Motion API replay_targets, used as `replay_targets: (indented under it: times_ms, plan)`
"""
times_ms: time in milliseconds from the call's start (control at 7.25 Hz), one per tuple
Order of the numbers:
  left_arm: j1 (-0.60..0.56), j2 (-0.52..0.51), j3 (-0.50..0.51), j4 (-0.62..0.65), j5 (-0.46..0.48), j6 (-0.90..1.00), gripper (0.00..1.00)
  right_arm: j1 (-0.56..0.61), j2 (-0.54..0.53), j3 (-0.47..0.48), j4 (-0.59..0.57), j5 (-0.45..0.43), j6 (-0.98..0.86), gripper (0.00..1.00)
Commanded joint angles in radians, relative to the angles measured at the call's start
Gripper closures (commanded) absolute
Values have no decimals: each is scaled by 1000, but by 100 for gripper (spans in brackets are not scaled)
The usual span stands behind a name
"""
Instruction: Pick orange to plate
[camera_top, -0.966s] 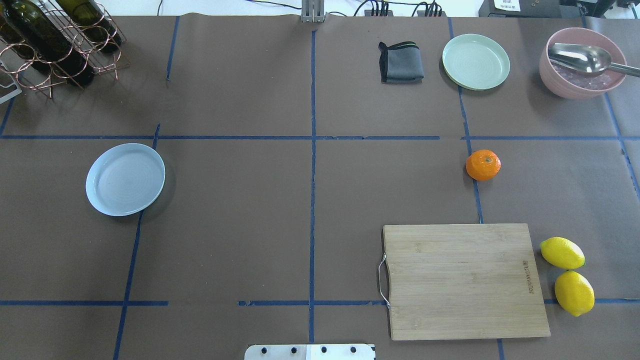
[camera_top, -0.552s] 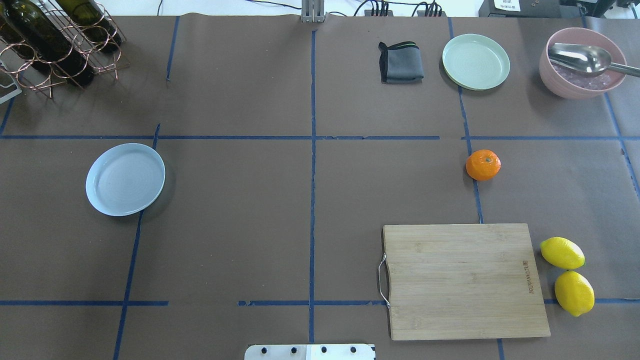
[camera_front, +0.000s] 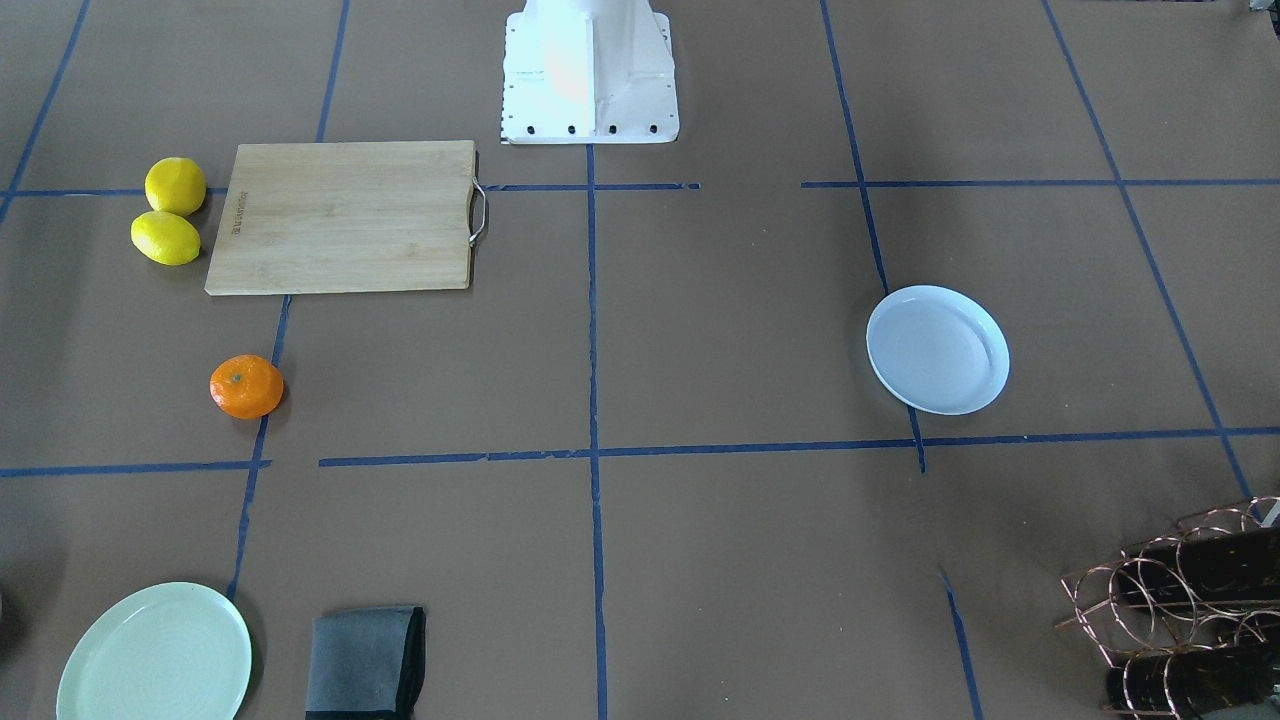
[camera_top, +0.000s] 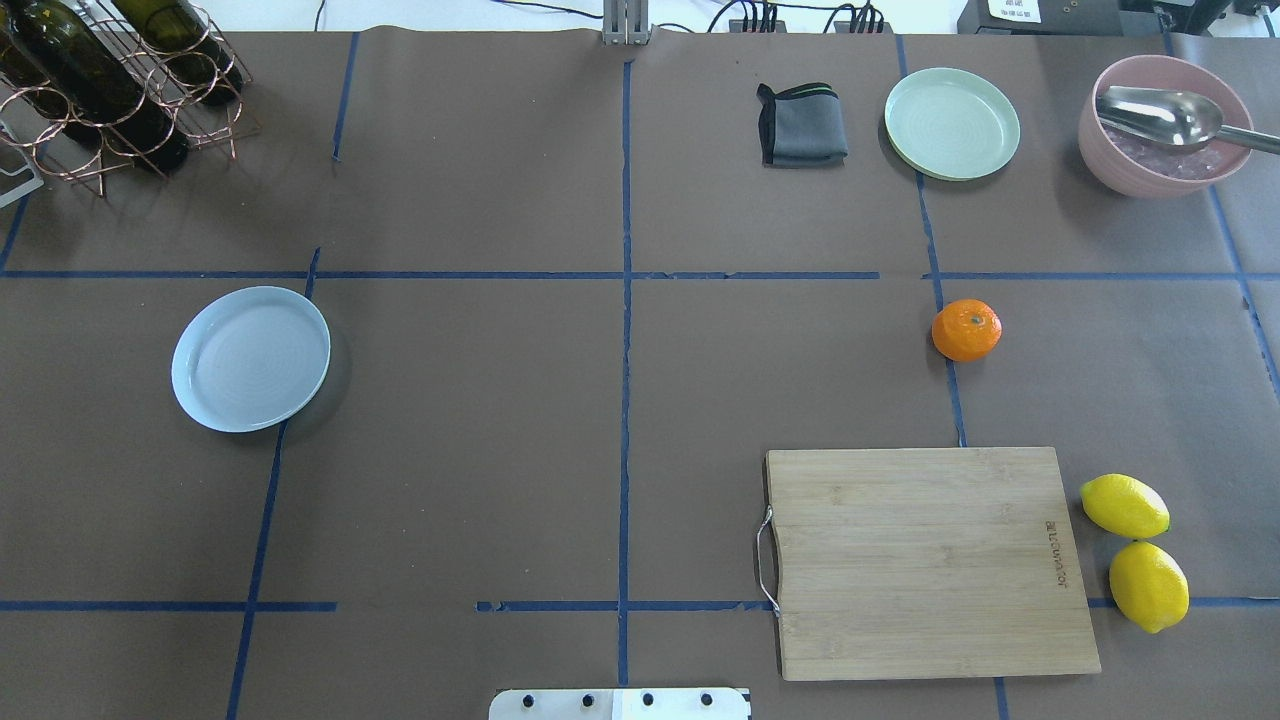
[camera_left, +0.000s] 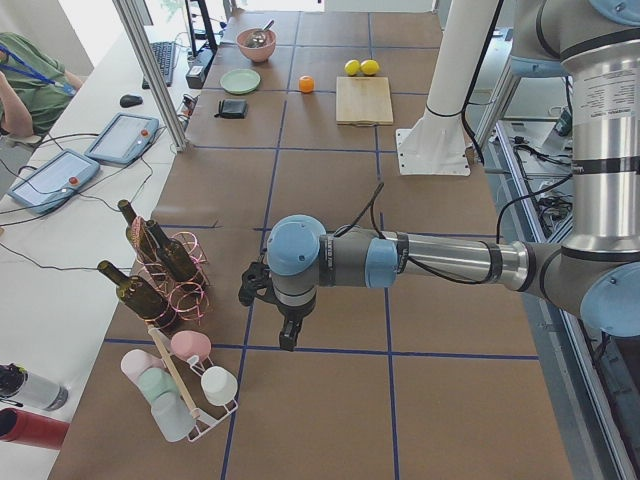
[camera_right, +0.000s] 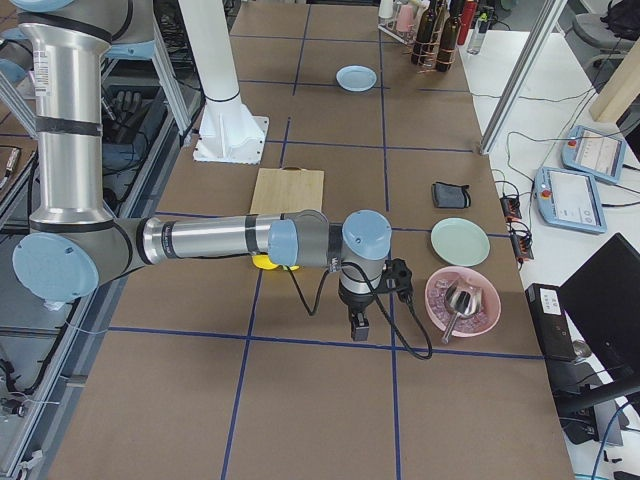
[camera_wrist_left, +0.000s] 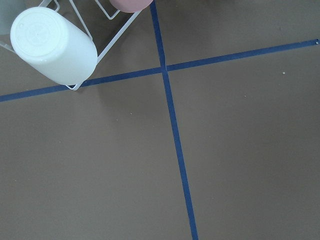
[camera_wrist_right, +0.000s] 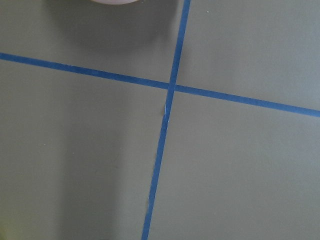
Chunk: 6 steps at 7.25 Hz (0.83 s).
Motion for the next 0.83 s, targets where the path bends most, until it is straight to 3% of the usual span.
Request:
replay_targets:
  times_ms: [0,138,414,690]
  plan:
    - [1,8,-15,-201,-4,1,0,-14,19,62,8,-3,6,0]
    - [2,-42,42,-411,-4,-10,0,-26,64,56,65,-6,13,0]
    - [-1,-9,82,-702,-9,-13,0,-28,63,50,75,27,22,0]
    - [2,-20,80,-780,-15,-176,0,-28,47,36,147,38,22,0]
